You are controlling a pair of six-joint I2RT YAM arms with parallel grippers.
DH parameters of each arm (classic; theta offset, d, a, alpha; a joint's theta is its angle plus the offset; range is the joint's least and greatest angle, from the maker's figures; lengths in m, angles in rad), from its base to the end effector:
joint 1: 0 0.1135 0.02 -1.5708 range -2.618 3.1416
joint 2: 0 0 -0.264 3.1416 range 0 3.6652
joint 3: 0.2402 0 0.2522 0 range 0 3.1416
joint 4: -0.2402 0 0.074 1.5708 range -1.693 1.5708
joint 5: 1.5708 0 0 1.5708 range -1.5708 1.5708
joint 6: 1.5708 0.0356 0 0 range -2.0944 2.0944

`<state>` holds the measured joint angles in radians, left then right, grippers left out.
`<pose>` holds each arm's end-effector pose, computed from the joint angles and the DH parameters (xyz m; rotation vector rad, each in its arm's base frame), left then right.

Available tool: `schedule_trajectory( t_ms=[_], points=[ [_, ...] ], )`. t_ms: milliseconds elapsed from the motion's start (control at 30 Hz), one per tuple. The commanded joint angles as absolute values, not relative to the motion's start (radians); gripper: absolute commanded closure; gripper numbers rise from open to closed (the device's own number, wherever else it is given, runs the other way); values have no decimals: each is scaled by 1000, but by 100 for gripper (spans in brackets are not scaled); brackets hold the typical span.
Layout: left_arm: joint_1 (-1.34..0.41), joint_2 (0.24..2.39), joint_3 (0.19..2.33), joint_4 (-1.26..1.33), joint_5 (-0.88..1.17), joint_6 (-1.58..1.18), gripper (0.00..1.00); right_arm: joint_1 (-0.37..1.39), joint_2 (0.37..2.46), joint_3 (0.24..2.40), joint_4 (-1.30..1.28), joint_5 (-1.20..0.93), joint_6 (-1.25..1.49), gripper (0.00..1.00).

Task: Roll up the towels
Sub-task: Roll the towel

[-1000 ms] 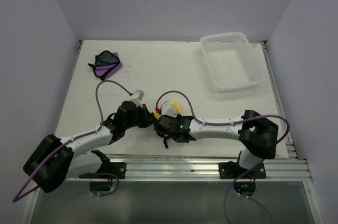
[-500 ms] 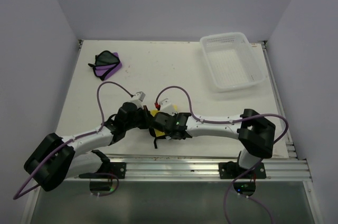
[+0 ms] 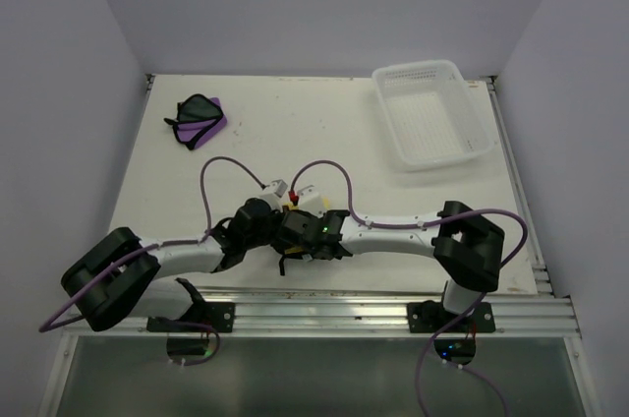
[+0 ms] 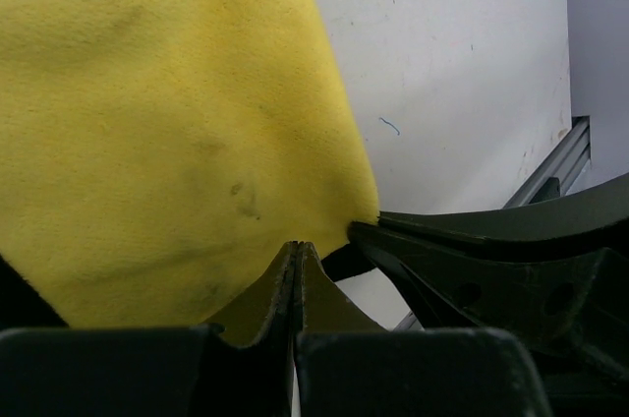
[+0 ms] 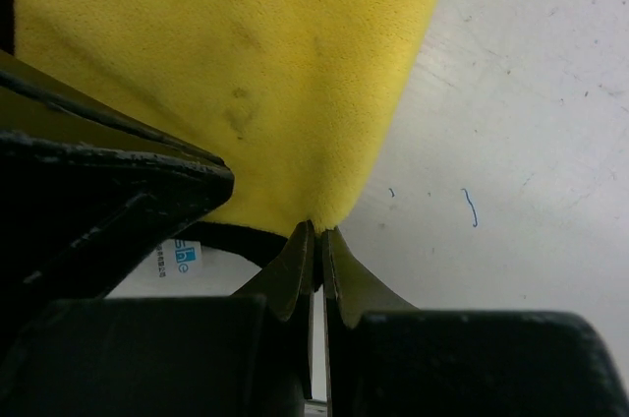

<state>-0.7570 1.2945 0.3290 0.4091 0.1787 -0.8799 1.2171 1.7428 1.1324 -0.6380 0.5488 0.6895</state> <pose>0.1623 -0.1621 0.1426 -0.0274 2.3446 -1.0935 0.1329 0.3063 0.1834 -0.5441 2.4557 -0.0764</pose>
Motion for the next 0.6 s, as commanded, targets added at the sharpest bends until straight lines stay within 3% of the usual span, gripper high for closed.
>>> schedule_trajectory(
  t_ms=[0,567],
  points=[
    [-785,1325,316,529,164,-925,100,1221,1732,1138,-624,537,761,100],
    [-871,1442,282,655,97,-1000,100,1193,1631,1020,-545,515,900,100]
  ],
)
